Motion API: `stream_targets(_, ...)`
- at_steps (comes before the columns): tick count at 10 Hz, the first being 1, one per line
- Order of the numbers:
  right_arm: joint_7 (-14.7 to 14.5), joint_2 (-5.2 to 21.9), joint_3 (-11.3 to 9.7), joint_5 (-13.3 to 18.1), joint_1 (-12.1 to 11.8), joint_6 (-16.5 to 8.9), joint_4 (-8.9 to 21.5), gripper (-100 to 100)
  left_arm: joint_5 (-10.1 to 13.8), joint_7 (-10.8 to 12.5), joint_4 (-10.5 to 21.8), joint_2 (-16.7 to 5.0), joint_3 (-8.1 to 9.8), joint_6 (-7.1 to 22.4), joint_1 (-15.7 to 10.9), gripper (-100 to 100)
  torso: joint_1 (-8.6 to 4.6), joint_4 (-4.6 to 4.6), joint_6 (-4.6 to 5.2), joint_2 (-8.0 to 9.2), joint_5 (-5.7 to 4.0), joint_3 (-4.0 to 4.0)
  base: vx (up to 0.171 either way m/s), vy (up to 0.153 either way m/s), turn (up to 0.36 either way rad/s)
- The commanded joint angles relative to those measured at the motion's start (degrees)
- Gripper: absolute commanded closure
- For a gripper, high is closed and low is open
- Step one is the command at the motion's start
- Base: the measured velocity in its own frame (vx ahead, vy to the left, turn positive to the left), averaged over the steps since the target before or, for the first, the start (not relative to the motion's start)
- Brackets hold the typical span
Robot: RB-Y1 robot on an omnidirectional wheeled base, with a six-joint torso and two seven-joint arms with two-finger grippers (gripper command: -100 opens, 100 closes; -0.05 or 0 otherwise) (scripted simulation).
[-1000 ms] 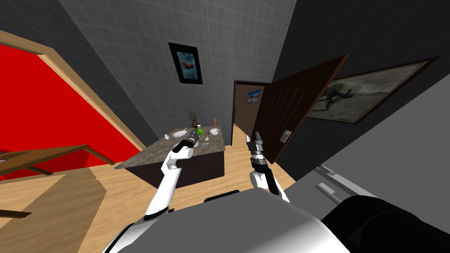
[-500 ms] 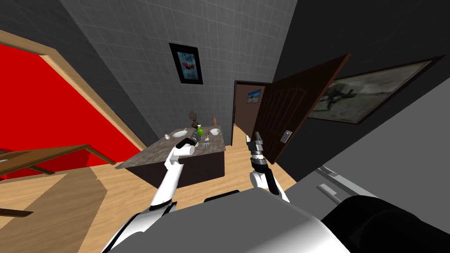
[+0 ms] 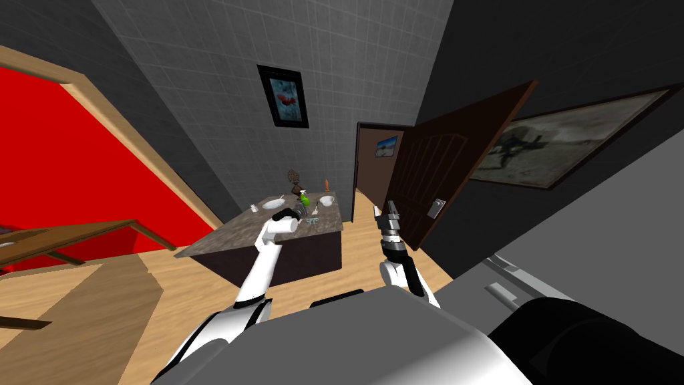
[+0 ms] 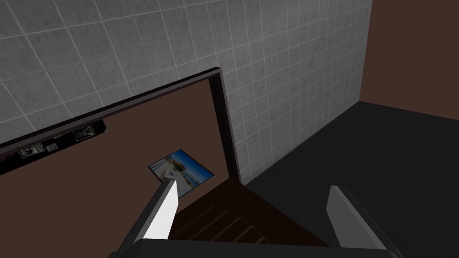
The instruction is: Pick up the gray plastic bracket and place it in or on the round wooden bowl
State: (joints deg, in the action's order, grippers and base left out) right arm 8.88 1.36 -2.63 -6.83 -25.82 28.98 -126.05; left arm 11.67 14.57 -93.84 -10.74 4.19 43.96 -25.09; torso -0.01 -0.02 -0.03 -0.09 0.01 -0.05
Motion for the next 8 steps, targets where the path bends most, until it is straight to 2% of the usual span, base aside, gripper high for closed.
stream_targets(1,0.0,0.0,0.0,0.0,0.0,0.0,0.0,0,0.7,0.3,2.9,-0.2,0.12,2.9,-2.5,-100,0.0,0.0,0.0,0.0,0.0,0.0,0.026,-0.003,0.024)
stream_targets(3,0.0,0.0,0.0,0.0,0.0,0.0,0.0,0,0.7,0.3,3.1,-0.2,0.12,5.4,-2.5,-100,-0.02,-0.01,0.0,-0.06,0.0,-0.03,0.026,-0.005,0.007)
stream_targets(4,0.0,0.0,0.0,0.0,0.0,0.0,0.0,0,1.0,0.7,5.7,-0.3,0.14,7.4,-4.8,-100,0.0,0.0,0.0,-0.02,0.0,-0.01,0.035,-0.002,0.032)
stream_targets(6,0.0,0.0,0.0,0.0,0.0,0.0,0.0,0,1.0,0.7,5.9,-0.3,0.14,9.9,-4.8,-100,-0.01,-0.02,0.0,-0.07,0.0,-0.04,0.024,-0.005,0.005)
stream_targets(7,0.0,0.0,0.0,0.0,0.0,0.0,0.0,0,1.3,0.9,8.8,-0.3,0.14,11.8,-6.9,-100,0.0,0.0,0.0,-0.01,0.0,-0.01,0.038,-0.01,0.031)
stream_targets(8,0.0,0.0,0.0,0.0,0.0,0.0,0.0,0,1.3,0.9,8.8,-0.3,0.14,13.2,-6.9,-100,-0.03,-0.01,0.0,-0.08,-0.01,-0.04,0.044,-0.012,0.018)
